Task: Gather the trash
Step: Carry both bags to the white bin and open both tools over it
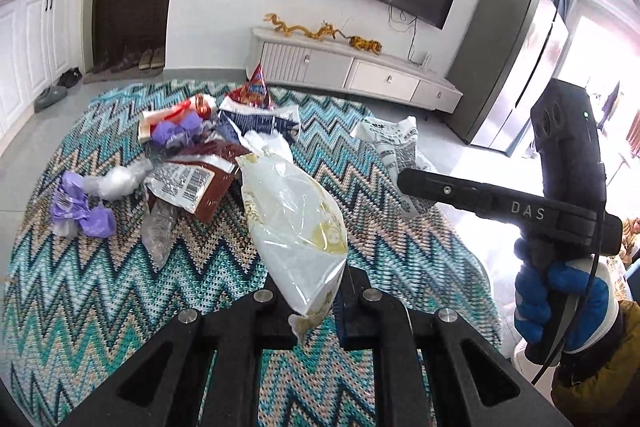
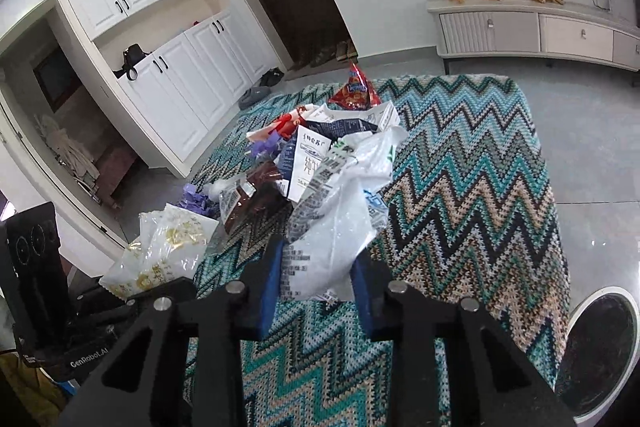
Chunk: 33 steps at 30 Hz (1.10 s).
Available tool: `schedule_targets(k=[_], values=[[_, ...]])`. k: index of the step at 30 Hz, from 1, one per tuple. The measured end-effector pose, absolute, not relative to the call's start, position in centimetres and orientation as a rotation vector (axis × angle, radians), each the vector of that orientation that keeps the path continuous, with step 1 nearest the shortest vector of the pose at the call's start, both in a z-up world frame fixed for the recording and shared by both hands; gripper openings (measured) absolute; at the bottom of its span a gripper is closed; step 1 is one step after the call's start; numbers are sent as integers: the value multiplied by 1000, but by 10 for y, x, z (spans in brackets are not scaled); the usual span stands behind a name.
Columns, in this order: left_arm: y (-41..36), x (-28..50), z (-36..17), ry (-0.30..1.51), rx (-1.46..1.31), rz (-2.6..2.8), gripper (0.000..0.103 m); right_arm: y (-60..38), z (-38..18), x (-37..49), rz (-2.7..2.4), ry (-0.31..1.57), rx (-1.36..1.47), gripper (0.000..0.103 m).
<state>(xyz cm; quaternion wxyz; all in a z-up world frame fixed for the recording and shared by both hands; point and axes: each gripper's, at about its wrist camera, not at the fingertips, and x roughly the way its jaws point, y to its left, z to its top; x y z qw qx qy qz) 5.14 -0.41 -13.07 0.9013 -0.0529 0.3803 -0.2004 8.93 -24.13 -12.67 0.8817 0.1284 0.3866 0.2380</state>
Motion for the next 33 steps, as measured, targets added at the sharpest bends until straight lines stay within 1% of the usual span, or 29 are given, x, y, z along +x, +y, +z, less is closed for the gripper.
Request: schedule_targets(k=[8,11,14,18,23,29,33], values=[[-23,16,-89,689,-4,-445,12,-277,-92,31,435,679,271,30],[-49,13,-75,666,63,-475,12,-310,-89,13,380,640,291,30],[-91,18,-67,668,144,-532,12,-355,-95,-6,283,611,325,30],[-163,26,-74,713,250,-631,12,-426,-121,-29,137,607,397,30],[-256,37,-99,800,342,-761,12,-503,-171,-50,-39,673,478,31],[-355,55,-142,923,399,-864,13,-559,-234,-48,-128,776,560,31],[-400,70,-171,1000,397,-892,13,-580,-271,-35,-147,837,604,31]])
